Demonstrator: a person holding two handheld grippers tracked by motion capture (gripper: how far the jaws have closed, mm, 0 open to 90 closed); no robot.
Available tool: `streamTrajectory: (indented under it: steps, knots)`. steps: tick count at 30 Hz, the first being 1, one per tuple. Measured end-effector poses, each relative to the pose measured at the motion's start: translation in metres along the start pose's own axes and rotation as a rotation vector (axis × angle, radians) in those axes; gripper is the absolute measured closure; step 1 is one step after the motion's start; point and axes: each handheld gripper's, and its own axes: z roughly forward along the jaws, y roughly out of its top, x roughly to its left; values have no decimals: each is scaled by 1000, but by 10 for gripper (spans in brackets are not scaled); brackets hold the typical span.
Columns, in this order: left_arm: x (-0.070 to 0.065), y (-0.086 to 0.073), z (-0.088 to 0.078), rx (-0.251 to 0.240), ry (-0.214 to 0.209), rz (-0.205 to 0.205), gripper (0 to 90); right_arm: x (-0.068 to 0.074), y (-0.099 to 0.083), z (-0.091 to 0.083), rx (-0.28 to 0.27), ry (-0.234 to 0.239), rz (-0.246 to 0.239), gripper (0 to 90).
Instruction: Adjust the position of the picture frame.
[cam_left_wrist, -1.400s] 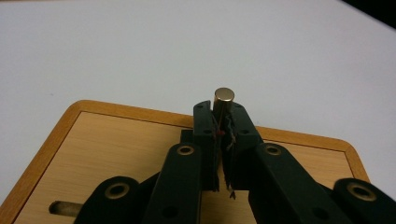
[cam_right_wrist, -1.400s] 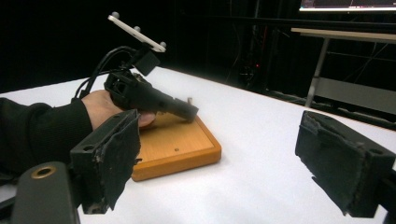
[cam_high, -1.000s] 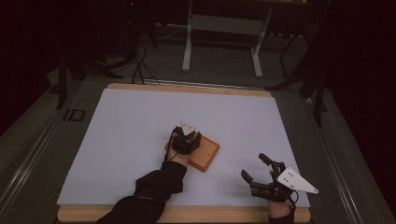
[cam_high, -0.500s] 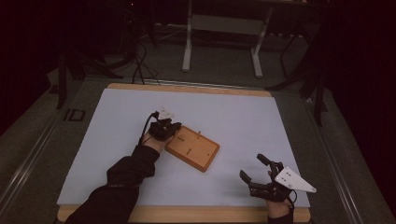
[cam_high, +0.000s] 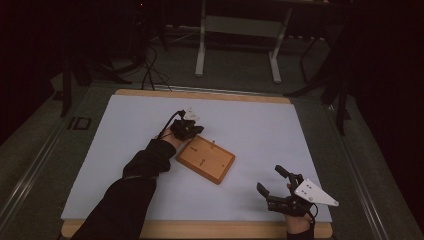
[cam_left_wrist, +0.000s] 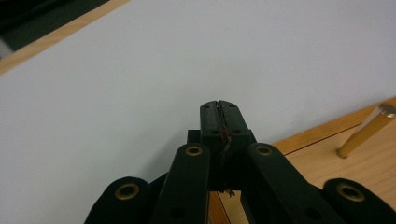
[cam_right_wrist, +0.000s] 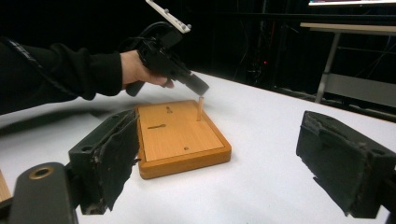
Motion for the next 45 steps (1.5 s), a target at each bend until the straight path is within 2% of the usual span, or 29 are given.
streamTrajectory:
  steps: [1, 2, 5, 15, 20, 22, 23, 25, 26, 28, 30, 35, 38, 42, 45]
  knots:
    - [2, -1, 2, 5, -7, 0, 900, 0, 0, 0, 1, 0, -1, 131]
    - [4, -2, 4, 18, 4, 3, 900, 1, 0, 0, 2, 0, -4, 131]
    - [11, -6, 8, 44, 0, -15, 900, 1, 0, -1, 3, 0, -5, 132]
    - [13, -7, 8, 50, -28, -8, 900, 0, 0, 0, 3, 0, -4, 132]
    - [14, -5, 5, 69, -29, 29, 900, 1, 0, 0, 4, -1, -4, 132]
    - [16, -4, 5, 79, -31, 29, 900, 0, 0, 0, 3, -2, -1, 132]
    - [16, -4, 6, 100, -17, 50, 900, 0, 0, 0, 3, -2, -1, 132]
    - [18, -6, 10, 121, -27, 57, 900, 0, 0, 0, 5, 1, 5, 132]
    - [18, -6, 10, 121, -27, 57, 900, 0, 0, 1, 4, 0, 2, 132]
    - [21, -10, 12, 100, -46, 25, 900, 0, 0, 0, 3, -1, -1, 132]
    - [21, -11, 11, 98, -48, 44, 900, 0, 0, -1, 1, -4, 2, 132]
    - [22, -14, 8, 91, -71, 35, 900, -1, -1, 0, 5, -1, 8, 132]
    - [20, -13, 8, 89, -95, 46, 900, 0, 0, 0, 5, -2, -3, 132]
    - [12, -14, 7, 100, -115, 62, 900, 0, 0, -1, 1, -6, 1, 132]
    - [8, -18, 3, 87, -131, 71, 900, -1, 0, -1, 0, -5, 1, 132]
